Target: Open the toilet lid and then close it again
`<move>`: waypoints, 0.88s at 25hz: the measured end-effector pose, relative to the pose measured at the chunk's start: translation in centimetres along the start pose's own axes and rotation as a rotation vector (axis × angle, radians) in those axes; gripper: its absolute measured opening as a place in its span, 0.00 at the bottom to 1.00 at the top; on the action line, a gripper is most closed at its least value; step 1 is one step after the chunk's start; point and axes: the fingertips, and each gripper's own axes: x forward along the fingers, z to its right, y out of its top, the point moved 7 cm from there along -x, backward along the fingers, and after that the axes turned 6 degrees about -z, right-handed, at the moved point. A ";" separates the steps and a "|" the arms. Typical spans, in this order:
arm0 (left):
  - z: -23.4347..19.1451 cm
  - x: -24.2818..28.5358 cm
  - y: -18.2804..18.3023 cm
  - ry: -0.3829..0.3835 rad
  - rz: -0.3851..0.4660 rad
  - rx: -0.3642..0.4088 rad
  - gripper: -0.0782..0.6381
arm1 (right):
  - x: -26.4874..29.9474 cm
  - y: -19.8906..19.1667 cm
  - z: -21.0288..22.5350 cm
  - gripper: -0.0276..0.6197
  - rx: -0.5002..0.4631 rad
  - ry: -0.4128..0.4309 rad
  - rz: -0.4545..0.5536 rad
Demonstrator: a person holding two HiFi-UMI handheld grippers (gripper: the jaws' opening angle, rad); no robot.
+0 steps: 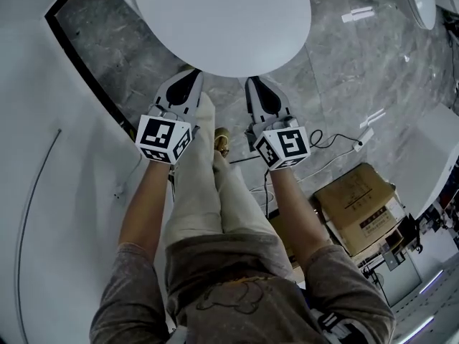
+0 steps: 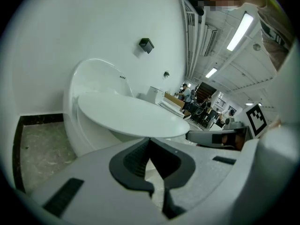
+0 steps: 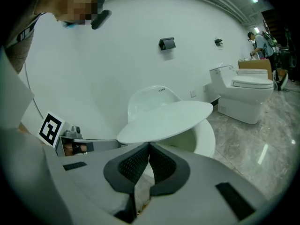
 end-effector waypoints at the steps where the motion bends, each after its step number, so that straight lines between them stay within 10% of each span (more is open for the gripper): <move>1: 0.3 -0.5 1.1 0.002 0.005 -0.001 0.12 | -0.5 1.4 -0.4 0.09 -0.008 0.005 0.009; 22: -2.9 -7.5 25.2 0.080 0.120 -0.106 0.12 | 2.2 30.3 -9.4 0.09 -0.078 0.119 0.094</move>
